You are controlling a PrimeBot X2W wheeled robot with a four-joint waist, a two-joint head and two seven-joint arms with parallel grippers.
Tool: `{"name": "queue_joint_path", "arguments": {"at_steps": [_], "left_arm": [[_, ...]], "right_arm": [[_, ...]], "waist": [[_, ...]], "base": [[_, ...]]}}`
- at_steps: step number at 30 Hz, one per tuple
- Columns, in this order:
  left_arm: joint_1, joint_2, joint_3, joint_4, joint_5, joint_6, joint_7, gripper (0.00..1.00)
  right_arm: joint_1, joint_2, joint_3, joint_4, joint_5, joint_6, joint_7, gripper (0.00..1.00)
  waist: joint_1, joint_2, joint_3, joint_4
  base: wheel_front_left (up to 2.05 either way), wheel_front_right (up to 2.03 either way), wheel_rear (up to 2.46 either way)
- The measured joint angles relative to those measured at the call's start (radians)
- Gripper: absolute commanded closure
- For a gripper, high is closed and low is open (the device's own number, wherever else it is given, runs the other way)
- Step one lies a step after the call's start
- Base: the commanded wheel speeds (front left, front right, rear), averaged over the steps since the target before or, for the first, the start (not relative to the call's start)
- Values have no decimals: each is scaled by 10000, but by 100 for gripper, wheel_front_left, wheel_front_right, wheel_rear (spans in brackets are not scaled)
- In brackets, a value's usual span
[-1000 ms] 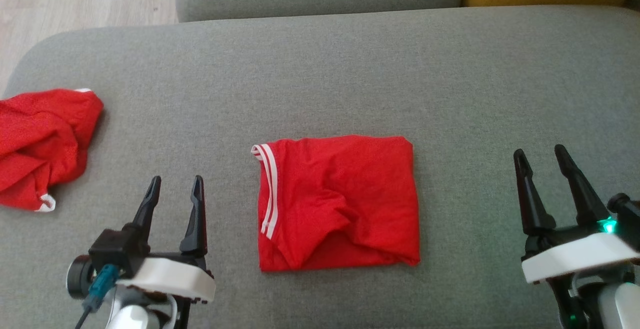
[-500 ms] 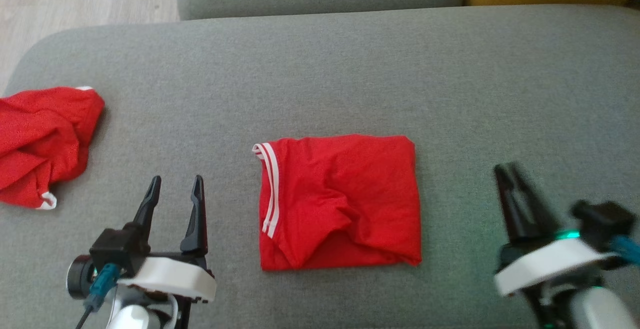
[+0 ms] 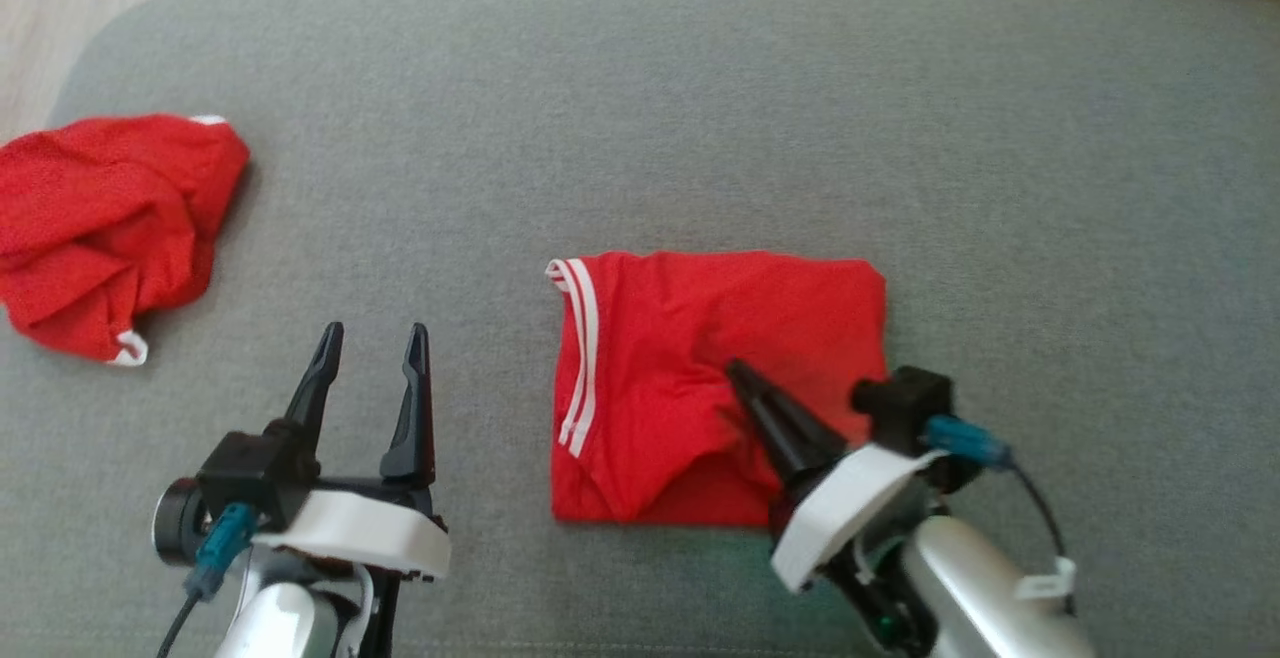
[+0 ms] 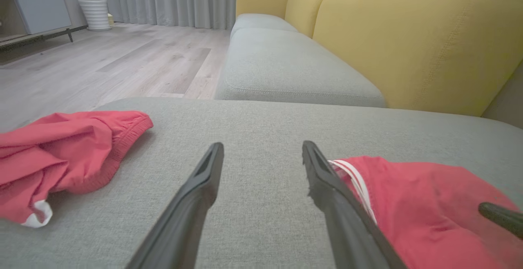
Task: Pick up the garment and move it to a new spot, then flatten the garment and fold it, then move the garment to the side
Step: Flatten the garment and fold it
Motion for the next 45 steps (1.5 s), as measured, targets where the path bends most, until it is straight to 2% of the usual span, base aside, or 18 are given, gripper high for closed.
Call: {"name": "queue_joint_path", "arguments": {"at_steps": [6,11,17,21,22,23,28,33,37,41,45], "left_arm": [[-7,-73,6,140,-2,-77,-40,0],[-36,-90,27,169,-2,-84,-113,0],[-117,-96,59,255,-2,-86,-115,0],[-112,-96,84,280,-2,-86,-115,0],[-112,-94,96,280,-2,-84,-115,0],[-110,-88,107,284,0,-82,-115,0],[-60,-59,247,282,-2,-69,-115,0],[273,46,311,221,-6,31,-115,0],[522,150,336,31,-33,73,-81,0],[669,297,337,-59,-33,111,21,0],[1026,378,320,-111,-33,119,151,0]], "right_arm": [[-488,104,1225,1440,587,0,-75,100],[-752,128,2219,2132,1254,0,-10,100],[-1224,123,3452,2222,1919,-2,12,100],[-1222,-138,3551,1584,2127,0,-552,100],[-1220,-261,3382,1335,2144,0,-729,69],[-1217,-362,3083,1101,2144,0,-884,0],[-994,-949,993,2,1599,0,-1225,0],[54,-965,-1710,-1156,353,0,-1264,0],[959,-907,-3452,-2067,-782,0,-832,0],[1826,-669,-4544,-2888,-1603,0,-174,0],[2746,-456,-5076,-3551,-1885,0,378,0]], "waist": [[0,0,175,182],[0,0,281,177],[0,0,250,45],[0,0,117,-103],[0,0,71,-148],[0,0,18,-194],[0,0,-292,-448],[0,0,-660,-704],[0,0,-976,-865],[0,0,-1272,-944],[0,0,-1543,-992]], "base": [[0,0,0],[0,0,0],[0,0,0],[0,0,0],[0,0,0],[0,0,0],[0,0,0],[0,0,0],[0,0,0],[0,0,0],[0,0,0]]}}
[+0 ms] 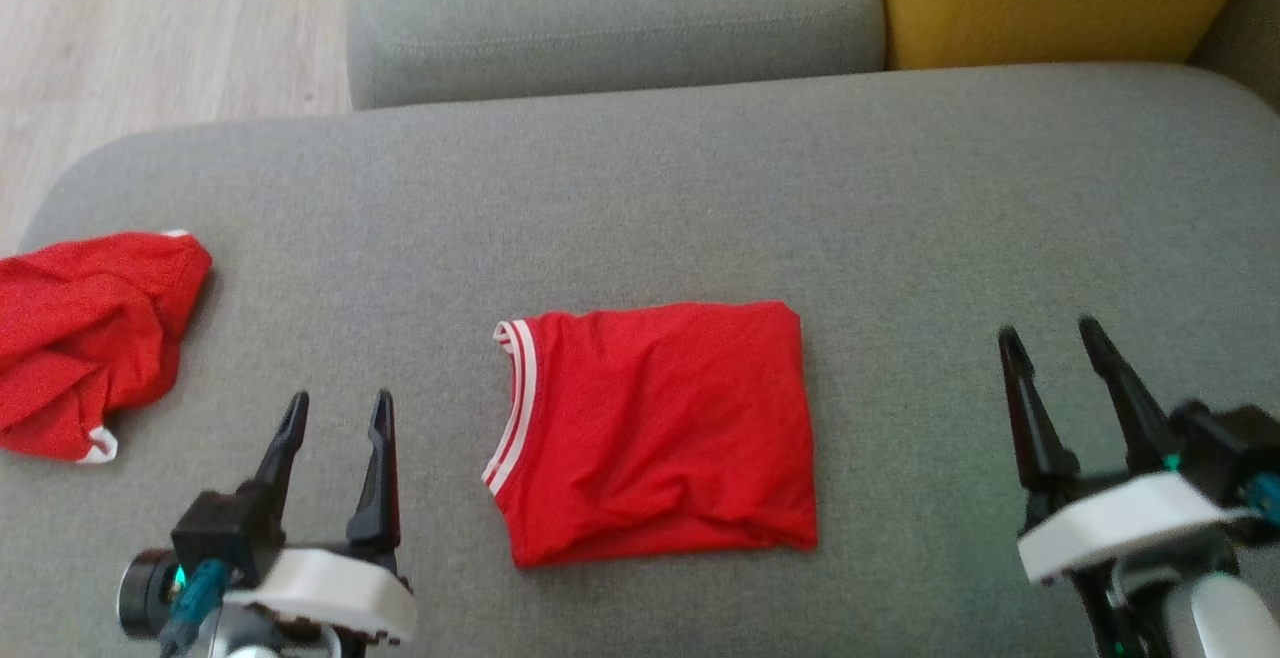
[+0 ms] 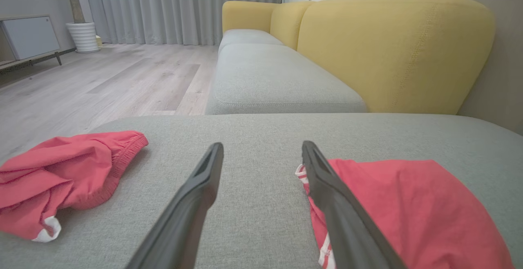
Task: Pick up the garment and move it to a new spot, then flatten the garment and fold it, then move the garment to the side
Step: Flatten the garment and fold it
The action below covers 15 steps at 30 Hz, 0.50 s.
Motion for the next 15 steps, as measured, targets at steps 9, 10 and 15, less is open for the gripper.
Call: {"name": "queue_joint_path", "arguments": {"at_steps": [9,10,15], "left_arm": [[387,148,10,-119,-73,253,188,0],[453,167,17,-128,-73,267,188,0],[784,226,12,-123,-73,362,194,0]], "right_arm": [[1007,362,-299,-773,-127,0,510,0],[1035,410,-297,-782,-127,0,554,0],[1226,447,-297,-815,-230,0,635,0]], "waist": [[0,0,-333,-59],[0,0,-356,-56],[0,0,-457,-32]], "base": [[0,0,0],[0,0,0],[0,0,0]]}}
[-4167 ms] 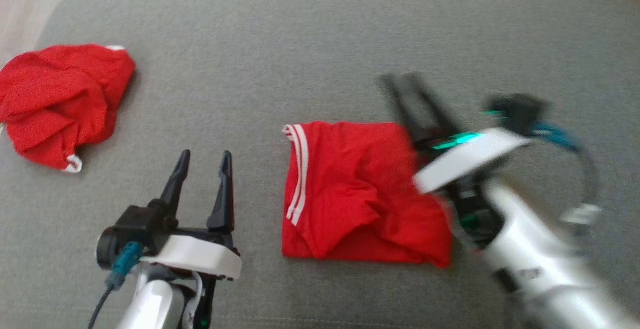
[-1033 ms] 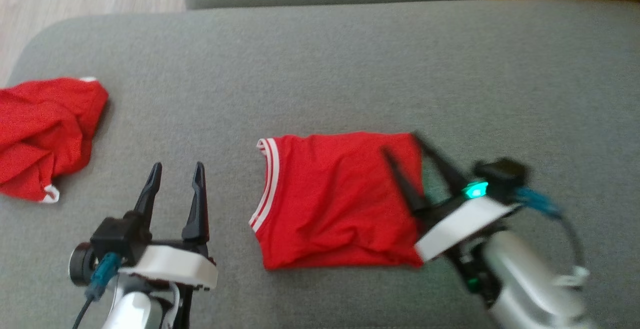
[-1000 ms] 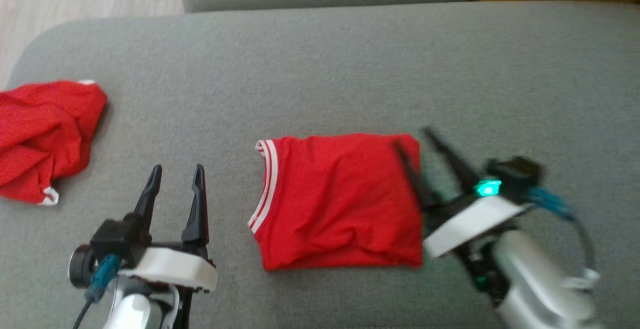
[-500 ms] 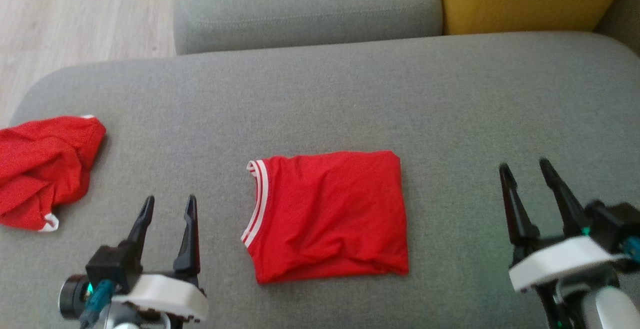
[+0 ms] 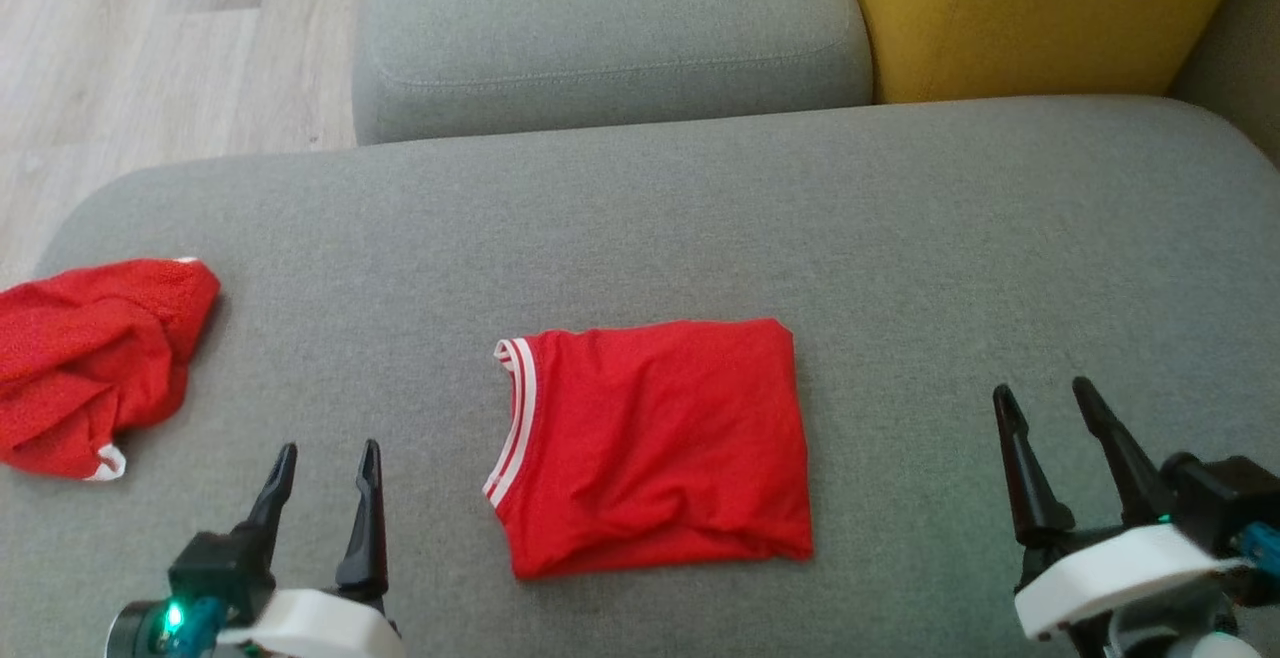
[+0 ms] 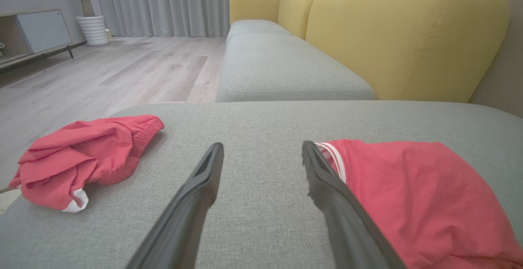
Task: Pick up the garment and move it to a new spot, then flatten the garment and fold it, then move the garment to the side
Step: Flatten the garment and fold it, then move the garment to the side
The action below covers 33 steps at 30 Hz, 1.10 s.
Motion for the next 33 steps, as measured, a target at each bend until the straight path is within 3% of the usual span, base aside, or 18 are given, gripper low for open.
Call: {"name": "queue_joint_path", "arguments": {"at_steps": [28,33], "left_arm": [[38,119,-121,-100,105,324,115,0],[-281,119,-337,-107,192,267,109,0]], "right_arm": [[17,12,65,-65,-194,0,161,0],[-158,12,583,596,-125,0,372,0]], "waist": [[0,0,145,129],[0,0,417,335]], "base": [[0,0,0],[0,0,0]]}}
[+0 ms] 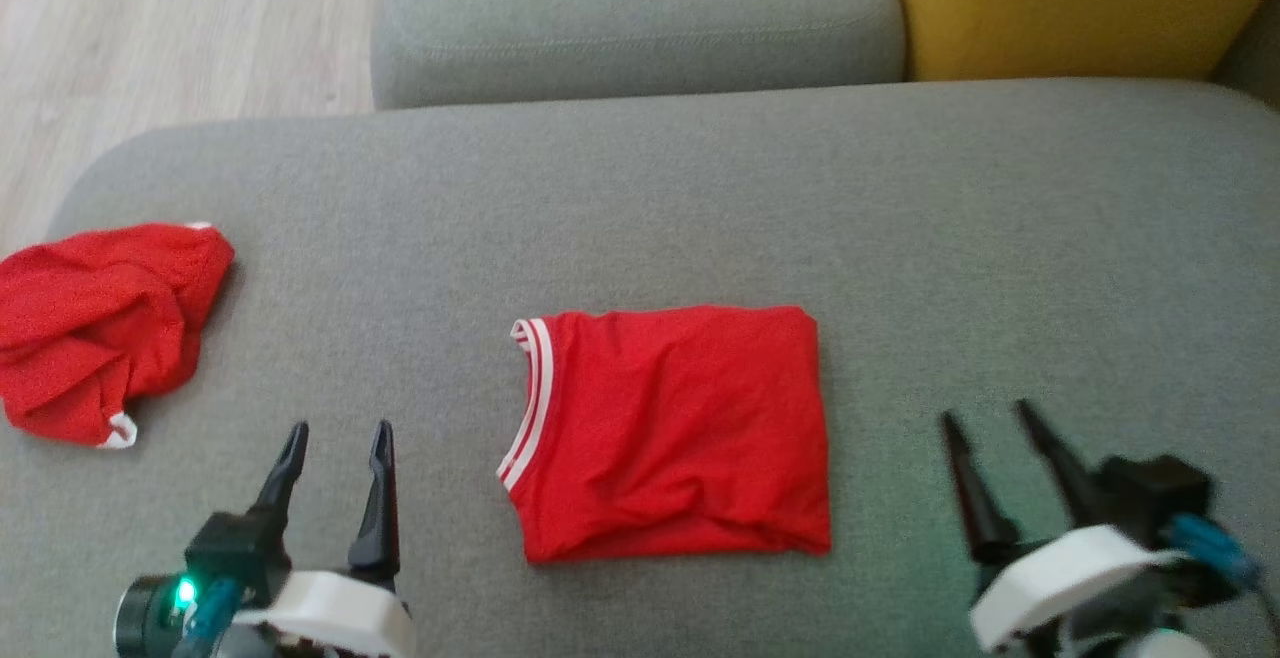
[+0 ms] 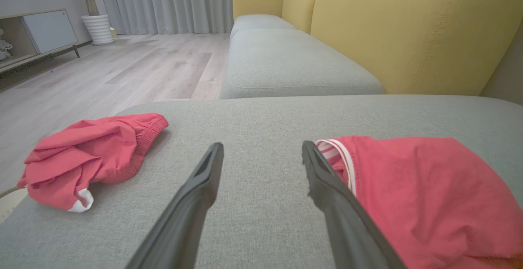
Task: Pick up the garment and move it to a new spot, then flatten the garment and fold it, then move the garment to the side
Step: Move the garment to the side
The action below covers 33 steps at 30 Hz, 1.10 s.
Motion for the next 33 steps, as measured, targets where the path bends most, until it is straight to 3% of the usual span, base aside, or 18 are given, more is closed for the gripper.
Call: {"name": "queue_joint_path", "arguments": {"at_steps": [16,17,18,19,26,33], "left_arm": [[-1410,-360,-311,527,90,-307,-453,0],[-1435,-368,-309,571,90,-307,-454,0],[-1442,-368,-305,589,90,-307,-481,0],[-1450,-372,-303,616,90,-307,-481,0],[-1462,-384,-242,654,86,-382,-499,0],[-1455,-359,77,558,75,-291,-569,0]], "right_arm": [[-2740,414,1490,5145,798,0,-341,0],[-2843,422,1590,5277,853,0,-395,31],[-2966,422,1678,5388,890,0,-407,81],[-3078,422,1755,5490,941,0,-414,100],[-3419,441,2163,5883,1198,0,-663,100],[-3922,299,2080,5891,1404,2,-646,100]], "waist": [[1,0,1313,871],[0,0,1348,888],[0,0,1379,889],[1,0,1393,877],[1,0,1465,597],[0,0,1532,-151]], "base": [[0,0,0],[0,0,0],[0,0,0],[0,0,0],[0,0,0],[0,0,0]]}}
